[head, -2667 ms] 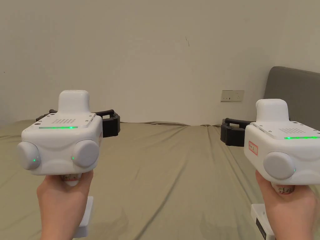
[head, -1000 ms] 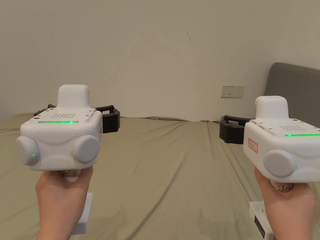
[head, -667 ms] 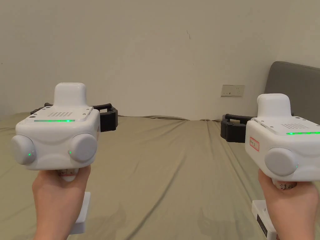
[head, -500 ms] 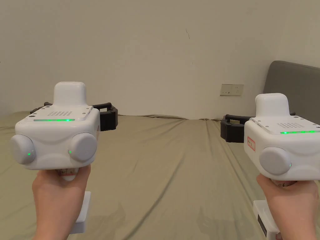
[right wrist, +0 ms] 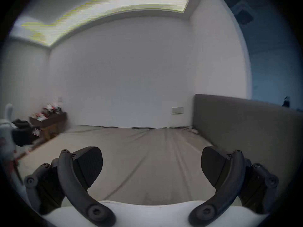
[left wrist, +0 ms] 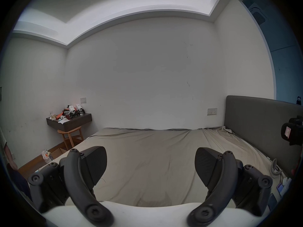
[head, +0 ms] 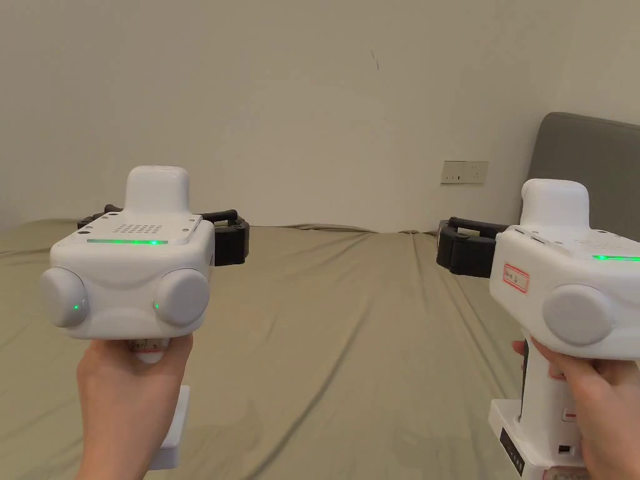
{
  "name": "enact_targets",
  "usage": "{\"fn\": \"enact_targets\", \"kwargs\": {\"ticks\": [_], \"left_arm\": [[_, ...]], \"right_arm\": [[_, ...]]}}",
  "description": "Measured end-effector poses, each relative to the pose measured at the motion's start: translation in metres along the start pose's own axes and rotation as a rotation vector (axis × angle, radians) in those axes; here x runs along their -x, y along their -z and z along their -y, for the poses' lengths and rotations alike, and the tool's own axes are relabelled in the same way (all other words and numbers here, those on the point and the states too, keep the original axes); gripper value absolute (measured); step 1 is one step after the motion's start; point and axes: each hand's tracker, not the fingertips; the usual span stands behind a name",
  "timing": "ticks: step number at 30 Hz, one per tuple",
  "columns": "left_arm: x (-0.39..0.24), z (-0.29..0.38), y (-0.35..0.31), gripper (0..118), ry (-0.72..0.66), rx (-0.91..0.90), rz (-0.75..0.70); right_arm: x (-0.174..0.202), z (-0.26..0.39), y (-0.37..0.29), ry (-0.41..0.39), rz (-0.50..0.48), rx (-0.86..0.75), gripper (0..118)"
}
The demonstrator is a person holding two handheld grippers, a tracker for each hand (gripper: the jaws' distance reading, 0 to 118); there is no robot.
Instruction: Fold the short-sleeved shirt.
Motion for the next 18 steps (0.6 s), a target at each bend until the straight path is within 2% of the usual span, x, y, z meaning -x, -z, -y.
{"fn": "enact_targets", "kwargs": {"ticks": [1,2,4,5,7,11,14,18], "left_arm": [[0.0,0.0,0.0,115,0.001,0.001,0.002],[-0.001,0.001,0.001,115,0.001,0.002,0.001],[-0.001,0.001,0.001,115,-0.004,0.002,0.006],[-0.001,0.001,0.001,115,-0.005,0.004,0.009],[-0.002,0.001,0.002,115,-0.005,0.004,0.009],[-0.005,0.001,0.002,115,0.002,0.002,0.014],[-0.006,0.001,0.002,115,0.005,-0.003,0.018],[-0.007,0.0,0.002,115,0.013,-0.002,0.019]], "right_arm": [[0.001,0.001,0.0,-0.022,0.027,-0.013,118],[-0.001,0.002,-0.001,-0.011,-0.001,-0.026,118],[-0.007,0.003,-0.004,0.059,-0.095,-0.046,118],[-0.011,0.002,-0.005,0.112,-0.126,-0.034,118],[-0.016,0.002,-0.005,0.161,-0.164,-0.028,118],[-0.016,-0.002,-0.001,0.136,-0.091,0.009,118],[-0.02,-0.001,0.0,0.178,-0.109,0.004,118],[-0.015,0.002,0.001,0.116,-0.062,-0.012,118]]}}
